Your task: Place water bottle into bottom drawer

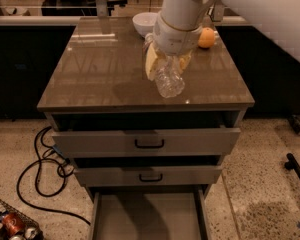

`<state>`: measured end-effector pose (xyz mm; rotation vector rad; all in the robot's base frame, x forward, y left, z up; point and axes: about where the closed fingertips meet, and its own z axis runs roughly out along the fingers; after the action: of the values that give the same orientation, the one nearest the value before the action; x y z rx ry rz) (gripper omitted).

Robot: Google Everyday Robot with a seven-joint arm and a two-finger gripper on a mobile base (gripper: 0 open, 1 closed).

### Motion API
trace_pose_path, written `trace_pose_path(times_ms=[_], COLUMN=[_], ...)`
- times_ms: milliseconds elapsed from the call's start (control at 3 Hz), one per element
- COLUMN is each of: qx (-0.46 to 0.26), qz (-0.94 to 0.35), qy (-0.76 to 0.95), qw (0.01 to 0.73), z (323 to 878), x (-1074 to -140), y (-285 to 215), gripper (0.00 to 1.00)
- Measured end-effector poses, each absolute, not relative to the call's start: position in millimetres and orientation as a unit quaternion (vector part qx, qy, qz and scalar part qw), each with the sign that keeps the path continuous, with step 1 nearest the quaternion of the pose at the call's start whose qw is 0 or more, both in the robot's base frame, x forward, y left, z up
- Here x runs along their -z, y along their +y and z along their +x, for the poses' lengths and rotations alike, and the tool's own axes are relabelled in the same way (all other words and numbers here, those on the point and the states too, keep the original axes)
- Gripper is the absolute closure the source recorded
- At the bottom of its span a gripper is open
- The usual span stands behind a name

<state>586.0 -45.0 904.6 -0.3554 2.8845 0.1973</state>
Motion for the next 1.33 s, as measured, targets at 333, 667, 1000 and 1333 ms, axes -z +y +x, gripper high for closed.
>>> trace_pose_path(times_ms=[333, 667, 1000, 1333], qx=[-0.065, -0.073, -0.068, -0.068], qz=[-0.169, -0.255, -0.295, -0.295], qy=[0.975, 0.958, 0.946, 0.946], qw=[0.125, 0.109, 0.113, 0.112], z=[554.8, 531.1, 532.6, 532.6], x=[-920.1, -918.8, -917.8, -917.8], y=[-60.3, -59.5, -58.1, -58.1], gripper=[1.00, 1.00, 1.00, 1.00])
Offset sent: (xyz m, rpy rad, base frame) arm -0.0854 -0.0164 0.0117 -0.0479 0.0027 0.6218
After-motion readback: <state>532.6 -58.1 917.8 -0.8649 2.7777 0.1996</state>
